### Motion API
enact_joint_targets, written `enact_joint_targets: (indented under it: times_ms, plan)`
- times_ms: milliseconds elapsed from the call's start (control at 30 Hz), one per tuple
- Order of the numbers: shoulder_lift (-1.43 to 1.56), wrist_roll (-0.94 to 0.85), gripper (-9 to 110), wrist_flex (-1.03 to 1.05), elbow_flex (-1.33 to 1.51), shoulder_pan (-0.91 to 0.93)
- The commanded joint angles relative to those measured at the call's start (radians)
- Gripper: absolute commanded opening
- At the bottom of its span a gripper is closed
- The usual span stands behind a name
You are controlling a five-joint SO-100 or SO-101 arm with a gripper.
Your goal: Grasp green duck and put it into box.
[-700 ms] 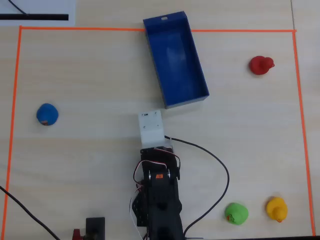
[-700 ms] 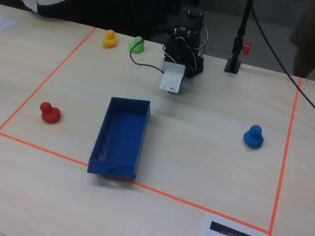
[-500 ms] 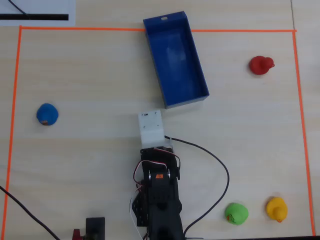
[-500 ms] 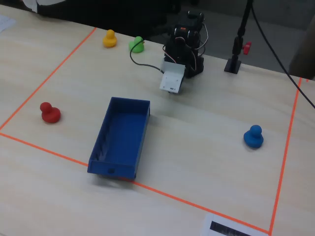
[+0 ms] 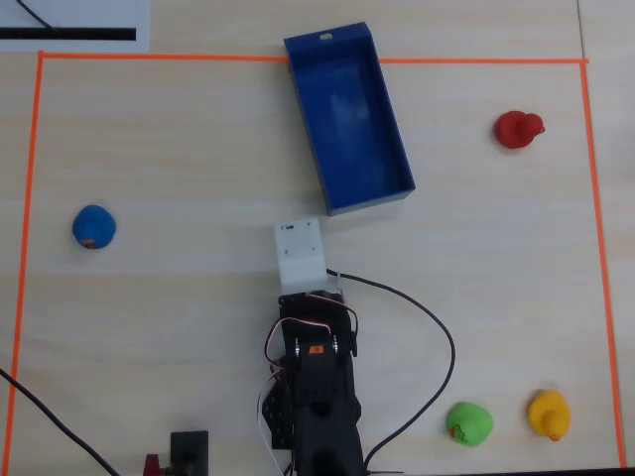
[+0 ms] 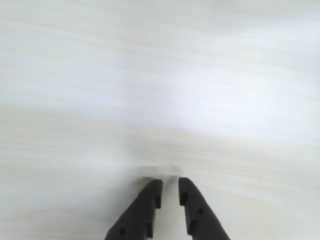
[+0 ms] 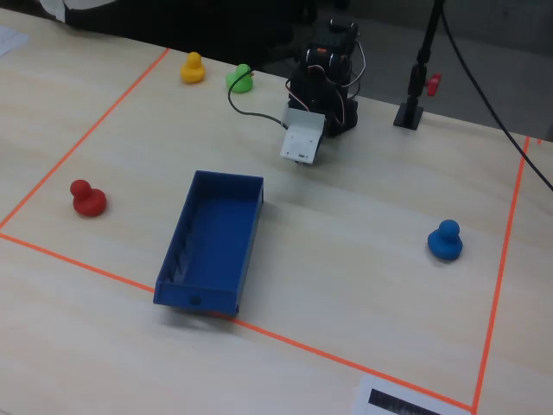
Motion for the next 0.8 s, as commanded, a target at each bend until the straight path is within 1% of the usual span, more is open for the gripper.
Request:
enact_joint_targets:
  times_ms: [0,100,767]
  plan:
    - [-0.011,0.003,1,0.023,0.003,0.003]
    - [-0.011,0.003,1,0.023,0.003,0.048]
    - [-0.011,0.003,1,0.023,0.003,0.014]
